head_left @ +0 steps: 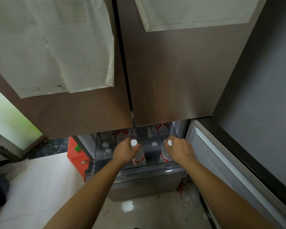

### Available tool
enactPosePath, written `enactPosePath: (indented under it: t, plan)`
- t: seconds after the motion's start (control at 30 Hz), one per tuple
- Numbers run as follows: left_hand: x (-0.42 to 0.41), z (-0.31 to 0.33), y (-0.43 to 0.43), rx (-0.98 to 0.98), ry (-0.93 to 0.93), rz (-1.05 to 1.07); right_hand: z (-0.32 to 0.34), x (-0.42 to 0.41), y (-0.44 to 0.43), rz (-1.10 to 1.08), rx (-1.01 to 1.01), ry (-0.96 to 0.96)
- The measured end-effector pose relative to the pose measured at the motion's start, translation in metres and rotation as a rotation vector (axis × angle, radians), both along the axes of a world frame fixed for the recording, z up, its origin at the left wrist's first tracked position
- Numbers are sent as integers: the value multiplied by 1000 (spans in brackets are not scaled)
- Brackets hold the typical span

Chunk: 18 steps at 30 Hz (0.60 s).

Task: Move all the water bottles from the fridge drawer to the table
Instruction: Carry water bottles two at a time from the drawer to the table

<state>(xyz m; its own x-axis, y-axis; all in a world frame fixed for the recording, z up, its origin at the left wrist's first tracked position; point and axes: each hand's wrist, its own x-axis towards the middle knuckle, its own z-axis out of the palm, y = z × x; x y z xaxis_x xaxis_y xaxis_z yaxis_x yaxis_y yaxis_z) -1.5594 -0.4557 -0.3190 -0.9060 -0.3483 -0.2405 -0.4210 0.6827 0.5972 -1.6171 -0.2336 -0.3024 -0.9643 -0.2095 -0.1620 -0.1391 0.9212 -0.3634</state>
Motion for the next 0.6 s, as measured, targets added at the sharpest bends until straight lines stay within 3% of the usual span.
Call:
enactPosePath:
  t: [0.27, 0.4, 0.6]
  plan:
    - [10, -30, 5, 85, -43, -74, -24, -2, 14, -246, -358, -227]
    - [13, -45, 8, 124, -32, -36, -69, -10, 19, -197, -266, -249]
    - [16, -45, 7, 140, 69, 9, -48, 1, 2, -210, -308, -206]
